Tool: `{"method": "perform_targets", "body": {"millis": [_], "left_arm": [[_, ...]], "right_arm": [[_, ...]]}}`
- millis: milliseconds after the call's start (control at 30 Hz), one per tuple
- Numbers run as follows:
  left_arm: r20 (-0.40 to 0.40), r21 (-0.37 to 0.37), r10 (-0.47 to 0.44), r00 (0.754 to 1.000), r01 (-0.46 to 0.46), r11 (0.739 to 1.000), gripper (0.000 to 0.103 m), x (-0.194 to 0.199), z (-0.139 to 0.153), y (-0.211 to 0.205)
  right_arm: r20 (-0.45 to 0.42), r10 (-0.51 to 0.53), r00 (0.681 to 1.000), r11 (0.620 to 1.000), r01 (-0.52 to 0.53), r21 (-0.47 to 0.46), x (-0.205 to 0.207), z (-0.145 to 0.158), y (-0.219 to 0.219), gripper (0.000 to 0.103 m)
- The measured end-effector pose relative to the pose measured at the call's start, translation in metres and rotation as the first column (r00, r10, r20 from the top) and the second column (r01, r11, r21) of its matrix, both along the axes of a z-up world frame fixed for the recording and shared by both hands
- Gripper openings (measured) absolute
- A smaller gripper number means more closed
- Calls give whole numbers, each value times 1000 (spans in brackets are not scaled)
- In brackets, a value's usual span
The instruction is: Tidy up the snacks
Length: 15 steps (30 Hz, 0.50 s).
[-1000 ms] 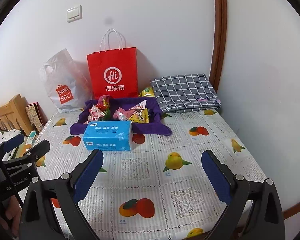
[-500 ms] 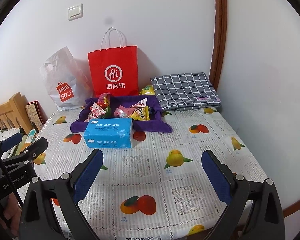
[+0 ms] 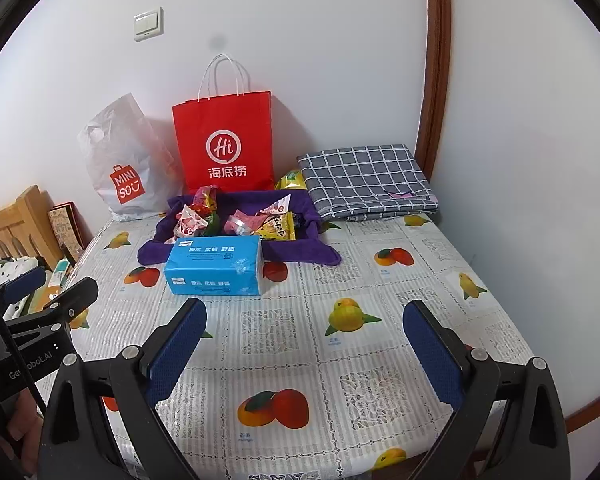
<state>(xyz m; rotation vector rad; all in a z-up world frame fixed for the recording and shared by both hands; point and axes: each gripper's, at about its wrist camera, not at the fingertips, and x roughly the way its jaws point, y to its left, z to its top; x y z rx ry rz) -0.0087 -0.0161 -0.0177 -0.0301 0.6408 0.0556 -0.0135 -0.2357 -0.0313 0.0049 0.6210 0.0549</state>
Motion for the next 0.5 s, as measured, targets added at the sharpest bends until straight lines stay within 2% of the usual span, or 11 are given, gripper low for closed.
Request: {"method": "perform_targets", "body": {"millis": [500], "left_arm": [[-2, 0, -10, 1000, 10, 1000, 90, 0, -1, -3]], "right_arm": [[3, -7, 1000, 1000, 7, -5, -1, 1, -2, 98]]}}
